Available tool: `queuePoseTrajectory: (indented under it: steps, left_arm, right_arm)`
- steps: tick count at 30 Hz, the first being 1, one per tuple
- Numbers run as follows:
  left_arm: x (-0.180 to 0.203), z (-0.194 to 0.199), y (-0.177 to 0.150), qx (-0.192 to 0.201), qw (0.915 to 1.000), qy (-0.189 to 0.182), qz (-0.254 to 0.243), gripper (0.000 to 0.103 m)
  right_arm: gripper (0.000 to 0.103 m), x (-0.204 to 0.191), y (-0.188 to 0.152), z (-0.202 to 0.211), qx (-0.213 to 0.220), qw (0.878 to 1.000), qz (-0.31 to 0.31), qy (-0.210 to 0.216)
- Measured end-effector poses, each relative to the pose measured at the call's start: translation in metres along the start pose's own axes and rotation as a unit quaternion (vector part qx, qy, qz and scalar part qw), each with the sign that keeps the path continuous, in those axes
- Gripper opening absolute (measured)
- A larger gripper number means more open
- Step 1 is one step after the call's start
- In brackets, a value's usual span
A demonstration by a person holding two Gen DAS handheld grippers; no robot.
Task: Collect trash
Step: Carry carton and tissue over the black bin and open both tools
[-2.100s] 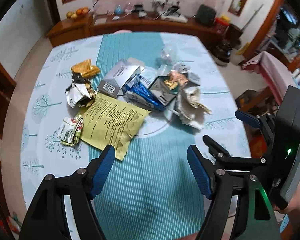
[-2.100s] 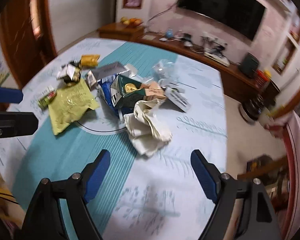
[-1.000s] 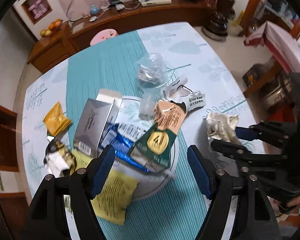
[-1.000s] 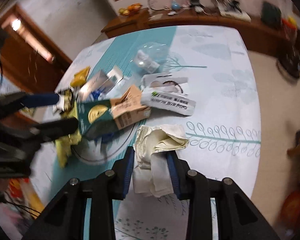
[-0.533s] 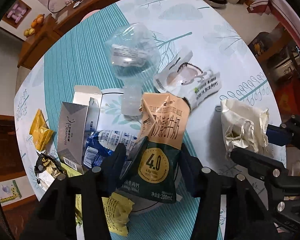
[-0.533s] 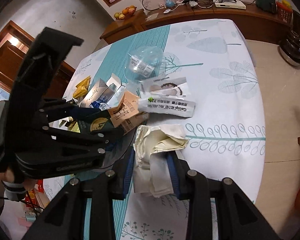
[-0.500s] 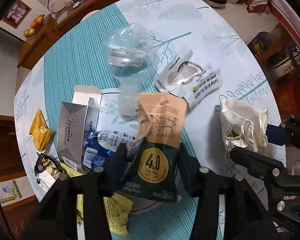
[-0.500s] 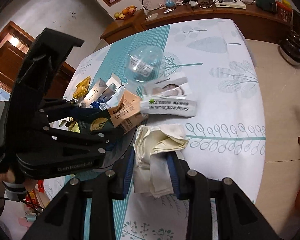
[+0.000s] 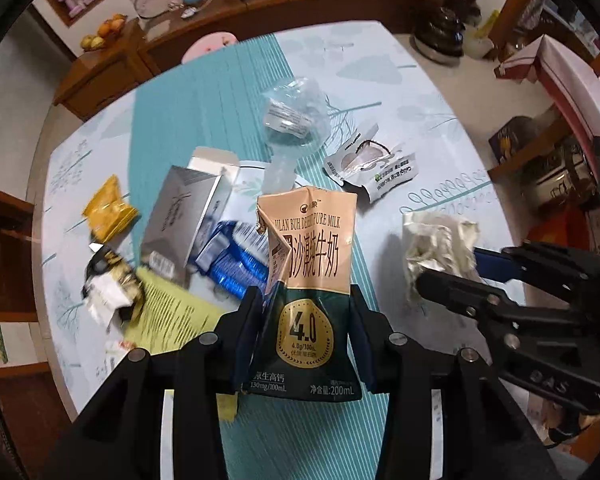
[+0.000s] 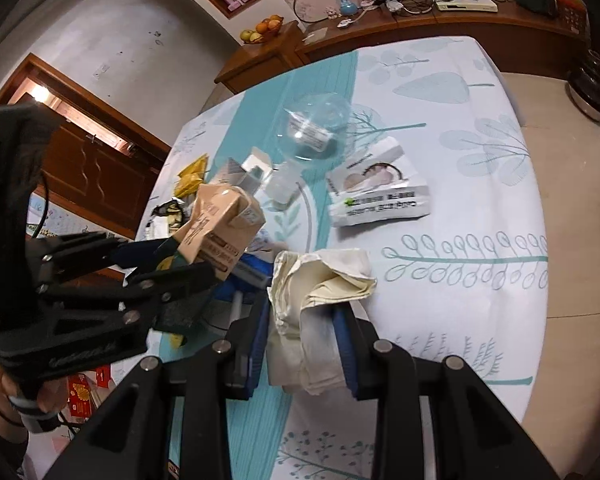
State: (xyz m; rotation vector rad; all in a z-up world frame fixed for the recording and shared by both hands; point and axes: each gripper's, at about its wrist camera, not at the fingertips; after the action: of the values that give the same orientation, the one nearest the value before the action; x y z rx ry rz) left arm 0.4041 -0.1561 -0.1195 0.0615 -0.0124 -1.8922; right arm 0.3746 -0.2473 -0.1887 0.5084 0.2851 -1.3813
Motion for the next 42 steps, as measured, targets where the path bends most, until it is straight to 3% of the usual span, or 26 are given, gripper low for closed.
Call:
queuePoseTrajectory:
  steps: [11,22,42]
  left_arm:
    - [-0.012,0.047,-0.076,0.041,0.9984,0.002,0.038,0.040]
    - [-0.045,0.079,-0.167,0.080,0.9942,-0.017,0.070,0.040]
    - [-0.097,0.106,-0.388,0.134,0.9895,-0.047,0.026,0.040]
  right_arm:
    - [0.032,-0.050,-0.026,0.015,0.004,0.999,0.036,0.008]
    - [0.032,-0.113,-0.077,0.024,0.008,0.998,0.060,-0.001]
    - [0.032,-0.252,-0.250,0.029,0.073,0.996,0.024,-0.038]
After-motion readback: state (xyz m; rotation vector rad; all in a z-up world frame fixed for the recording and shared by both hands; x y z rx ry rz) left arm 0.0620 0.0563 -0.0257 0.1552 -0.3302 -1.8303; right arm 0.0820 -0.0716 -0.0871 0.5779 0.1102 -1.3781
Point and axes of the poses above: each gripper's, at about its wrist camera, not at the fingertips, and z roughly against the way its jaws point, x to its right, y to its top, and after that the axes turned 10 degrees about -x, right-handed
